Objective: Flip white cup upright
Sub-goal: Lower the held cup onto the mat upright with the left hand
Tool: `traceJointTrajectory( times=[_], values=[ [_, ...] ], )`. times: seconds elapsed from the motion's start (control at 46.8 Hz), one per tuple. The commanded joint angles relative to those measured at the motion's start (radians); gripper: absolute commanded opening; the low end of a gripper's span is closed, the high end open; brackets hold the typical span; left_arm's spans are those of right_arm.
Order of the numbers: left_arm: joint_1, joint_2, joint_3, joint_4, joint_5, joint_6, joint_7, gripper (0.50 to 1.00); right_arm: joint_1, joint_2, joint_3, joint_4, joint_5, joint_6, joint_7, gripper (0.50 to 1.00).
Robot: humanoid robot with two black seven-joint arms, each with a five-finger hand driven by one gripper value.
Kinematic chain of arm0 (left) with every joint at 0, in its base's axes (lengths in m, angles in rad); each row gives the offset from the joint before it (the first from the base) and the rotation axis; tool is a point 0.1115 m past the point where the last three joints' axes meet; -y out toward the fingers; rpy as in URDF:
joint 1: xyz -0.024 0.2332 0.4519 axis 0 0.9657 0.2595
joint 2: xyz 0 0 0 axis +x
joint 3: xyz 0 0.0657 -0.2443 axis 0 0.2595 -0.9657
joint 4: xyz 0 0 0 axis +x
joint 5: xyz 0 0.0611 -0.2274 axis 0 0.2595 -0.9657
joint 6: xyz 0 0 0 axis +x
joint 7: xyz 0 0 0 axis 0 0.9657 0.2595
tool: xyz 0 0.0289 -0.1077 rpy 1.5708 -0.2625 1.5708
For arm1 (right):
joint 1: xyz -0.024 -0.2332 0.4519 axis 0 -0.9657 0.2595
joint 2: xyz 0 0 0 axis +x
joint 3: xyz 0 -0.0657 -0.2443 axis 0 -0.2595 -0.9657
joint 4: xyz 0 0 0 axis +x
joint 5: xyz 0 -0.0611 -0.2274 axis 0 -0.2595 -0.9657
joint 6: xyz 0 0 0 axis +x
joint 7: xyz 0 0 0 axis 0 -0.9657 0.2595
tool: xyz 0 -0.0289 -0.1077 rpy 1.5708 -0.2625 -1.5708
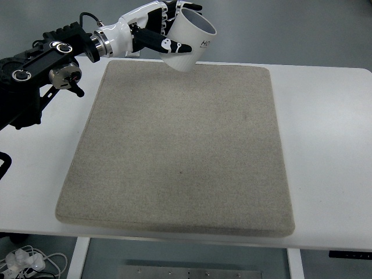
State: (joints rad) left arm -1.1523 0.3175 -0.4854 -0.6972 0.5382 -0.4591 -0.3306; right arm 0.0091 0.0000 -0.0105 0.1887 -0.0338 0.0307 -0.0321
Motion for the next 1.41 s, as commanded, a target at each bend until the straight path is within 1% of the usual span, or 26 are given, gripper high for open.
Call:
traceJointTrajectory(
  times=[0.0, 0.192, 0.342, 0.406, 0.491, 0.534, 0.556, 0.812, 0.94, 1.154, 1.303, 1.389],
  values=[
    [0.023, -0.003, -0.039, 0.001, -0.023, 0.000, -0.019, 0.563, 0.000, 0.000, 0.000, 0.000, 0.000, 0.000, 0.000, 0.952],
    [0.098, -0.018, -0.150, 0.015, -0.040, 0.002, -0.056, 0.563, 0.000, 0.000, 0.000, 0.000, 0.000, 0.000, 0.000, 0.952],
    [0.147, -0.051, -0.203, 0.030, -0.075, 0.000, -0.108, 0.566, 0.000, 0.000, 0.000, 0.000, 0.000, 0.000, 0.000, 0.952],
    [0.161, -0.063, -0.213, 0.031, -0.096, 0.000, -0.148, 0.572, 0.000, 0.000, 0.000, 0.000, 0.000, 0.000, 0.000, 0.952],
    [0.184, -0.084, -0.214, 0.047, -0.113, 0.002, -0.235, 0.578, 0.000, 0.000, 0.000, 0.000, 0.000, 0.000, 0.000, 0.952],
    [0.195, -0.093, -0.214, 0.050, -0.113, 0.007, -0.272, 0.578, 0.000, 0.000, 0.000, 0.000, 0.000, 0.000, 0.000, 0.952],
    [0.201, -0.098, -0.214, 0.050, -0.113, 0.007, -0.280, 0.576, 0.000, 0.000, 0.000, 0.000, 0.000, 0.000, 0.000, 0.952],
    [0.223, -0.123, -0.196, 0.056, -0.095, 0.008, -0.280, 0.576, 0.000, 0.000, 0.000, 0.000, 0.000, 0.000, 0.000, 0.952],
    [0.223, -0.129, -0.199, 0.064, -0.021, 0.026, -0.280, 0.574, 0.000, 0.000, 0.000, 0.000, 0.000, 0.000, 0.000, 0.952],
    [0.247, -0.132, -0.197, 0.071, 0.147, 0.118, -0.280, 0.576, 0.000, 0.000, 0.000, 0.000, 0.000, 0.000, 0.000, 0.952],
    [0.292, -0.164, -0.191, 0.062, 0.244, 0.252, -0.280, 0.587, 0.000, 0.000, 0.000, 0.000, 0.000, 0.000, 0.000, 0.952],
    [0.312, -0.182, -0.193, 0.061, 0.313, 0.307, -0.280, 0.587, 0.000, 0.000, 0.000, 0.000, 0.000, 0.000, 0.000, 0.952]
  ],
)
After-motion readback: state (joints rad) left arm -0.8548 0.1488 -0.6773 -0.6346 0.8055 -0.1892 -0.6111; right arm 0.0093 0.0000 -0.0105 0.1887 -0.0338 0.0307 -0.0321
